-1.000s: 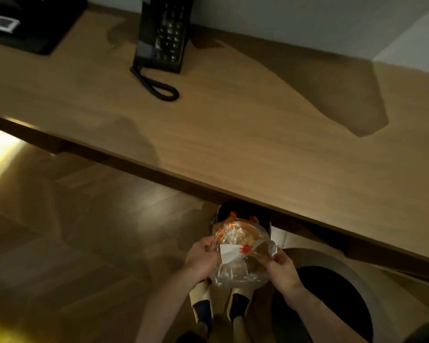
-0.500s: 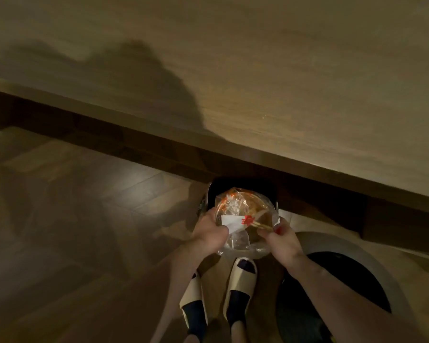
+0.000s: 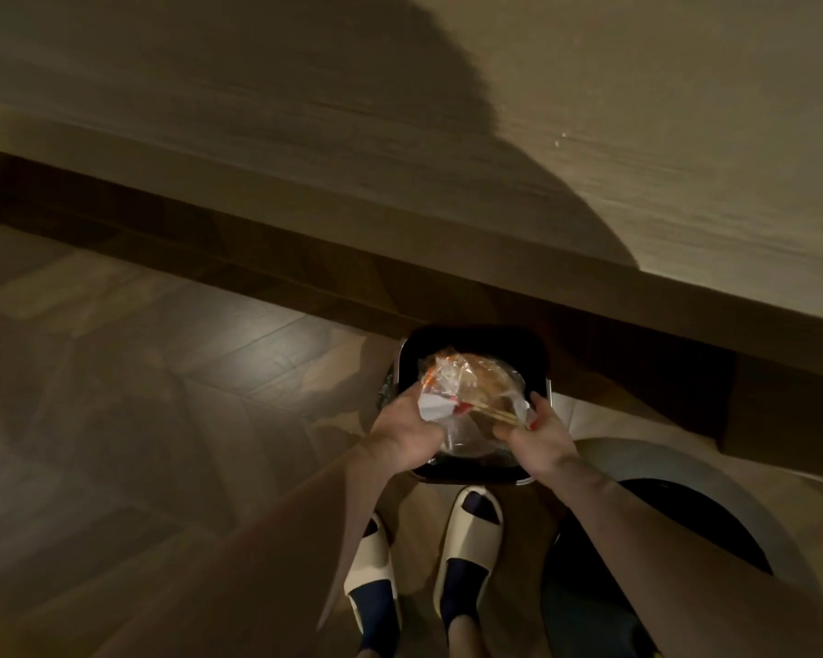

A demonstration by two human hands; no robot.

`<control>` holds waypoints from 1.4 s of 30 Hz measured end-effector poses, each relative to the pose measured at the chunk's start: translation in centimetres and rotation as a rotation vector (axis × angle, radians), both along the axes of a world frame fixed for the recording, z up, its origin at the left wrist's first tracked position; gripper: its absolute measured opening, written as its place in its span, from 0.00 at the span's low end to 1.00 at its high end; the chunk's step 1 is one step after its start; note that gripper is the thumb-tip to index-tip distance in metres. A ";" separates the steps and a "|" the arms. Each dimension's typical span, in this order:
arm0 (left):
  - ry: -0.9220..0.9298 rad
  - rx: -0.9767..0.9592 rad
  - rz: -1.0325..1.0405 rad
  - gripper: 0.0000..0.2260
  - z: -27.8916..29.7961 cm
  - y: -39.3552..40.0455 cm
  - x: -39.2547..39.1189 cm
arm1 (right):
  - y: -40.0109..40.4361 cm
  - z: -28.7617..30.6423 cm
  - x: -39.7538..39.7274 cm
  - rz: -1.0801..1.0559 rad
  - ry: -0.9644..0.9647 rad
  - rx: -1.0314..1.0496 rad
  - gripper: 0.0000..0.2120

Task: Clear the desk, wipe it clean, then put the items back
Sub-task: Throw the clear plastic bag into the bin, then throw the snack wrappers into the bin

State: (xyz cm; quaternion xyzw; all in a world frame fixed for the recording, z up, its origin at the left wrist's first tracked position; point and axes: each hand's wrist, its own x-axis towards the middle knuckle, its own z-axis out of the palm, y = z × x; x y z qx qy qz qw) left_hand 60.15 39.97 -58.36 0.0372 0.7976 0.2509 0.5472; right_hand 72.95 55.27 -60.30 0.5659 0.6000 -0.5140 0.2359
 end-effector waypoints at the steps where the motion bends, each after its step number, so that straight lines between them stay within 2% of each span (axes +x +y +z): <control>1: 0.010 -0.012 -0.023 0.25 -0.2 -0.2 -0.1 | -0.1 -0.2 -0.1 0.027 -0.021 0.015 0.45; 5: 0.083 -0.042 -0.181 0.32 0.7 -0.8 -0.5 | -1.1 0.6 -0.4 0.190 -0.068 0.132 0.42; 10: 0.222 -0.043 -0.347 0.32 4.1 -2.6 -0.7 | -2.6 4.6 -0.4 0.398 -0.034 0.183 0.40; 13: 0.287 -0.025 -0.364 0.34 8.4 -3.8 -1.0 | -2.9 8.7 -0.5 0.536 0.013 0.219 0.40; 17: 0.387 -0.038 -0.430 0.36 17.1 -6.5 -1.1 | -3.9 17.3 -1.3 0.639 0.073 0.238 0.39; 24: 0.542 -0.044 -0.382 0.38 36.3 -13.0 0.9 | -7.0 36.6 -2.2 0.792 0.241 0.220 0.36; 30: 0.681 -0.057 -0.249 0.36 49.7 -17.0 2.6 | -9.2 48.2 -2.2 0.928 0.356 0.217 0.37; 35: 0.769 -0.122 -0.120 0.34 55.6 -20.0 3.6 | -10.8 54.2 -4.0 1.111 0.491 0.264 0.38; 42: 0.936 -0.157 0.003 0.34 61.4 -24.0 2.4 | -13.7 60.9 -9.2 1.253 0.612 0.262 0.39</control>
